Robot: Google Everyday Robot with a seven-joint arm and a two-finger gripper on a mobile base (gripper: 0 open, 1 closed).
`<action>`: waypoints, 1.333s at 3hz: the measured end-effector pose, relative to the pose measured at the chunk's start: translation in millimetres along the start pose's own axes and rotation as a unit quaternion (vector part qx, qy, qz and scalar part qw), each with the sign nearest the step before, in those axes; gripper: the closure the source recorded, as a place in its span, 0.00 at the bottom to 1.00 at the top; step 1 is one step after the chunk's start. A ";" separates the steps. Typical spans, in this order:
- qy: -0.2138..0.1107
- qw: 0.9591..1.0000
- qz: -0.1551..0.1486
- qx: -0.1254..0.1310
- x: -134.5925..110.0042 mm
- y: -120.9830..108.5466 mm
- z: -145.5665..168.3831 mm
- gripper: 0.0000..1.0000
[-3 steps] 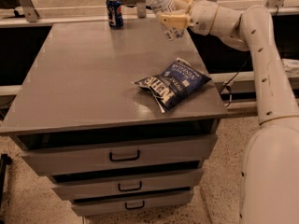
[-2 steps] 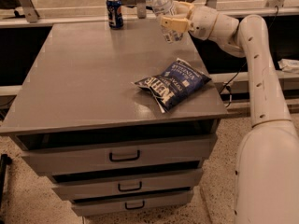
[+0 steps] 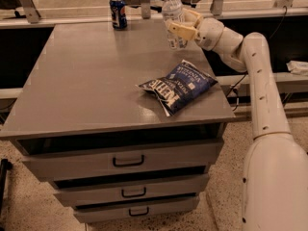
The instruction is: Place blue plastic bottle upright
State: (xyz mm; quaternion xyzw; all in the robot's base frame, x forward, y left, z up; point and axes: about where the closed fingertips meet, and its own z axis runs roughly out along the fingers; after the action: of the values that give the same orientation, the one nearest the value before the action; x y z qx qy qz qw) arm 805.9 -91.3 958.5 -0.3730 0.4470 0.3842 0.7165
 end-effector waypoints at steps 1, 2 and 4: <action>-0.021 1.000 0.012 0.018 5.1 -3.4 -7.5 1.00; -0.030 0.998 0.024 0.039 8.5 -5.9 -16.2 0.82; -0.033 0.996 0.048 0.073 21.1 -4.3 -29.0 0.28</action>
Offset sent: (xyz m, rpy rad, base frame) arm -0.0052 -0.0306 -0.0241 0.1440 0.0641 -0.0956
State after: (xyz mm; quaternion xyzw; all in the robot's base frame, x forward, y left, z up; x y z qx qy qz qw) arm 805.8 -114.0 930.5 -0.2855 0.4674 0.3965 0.7368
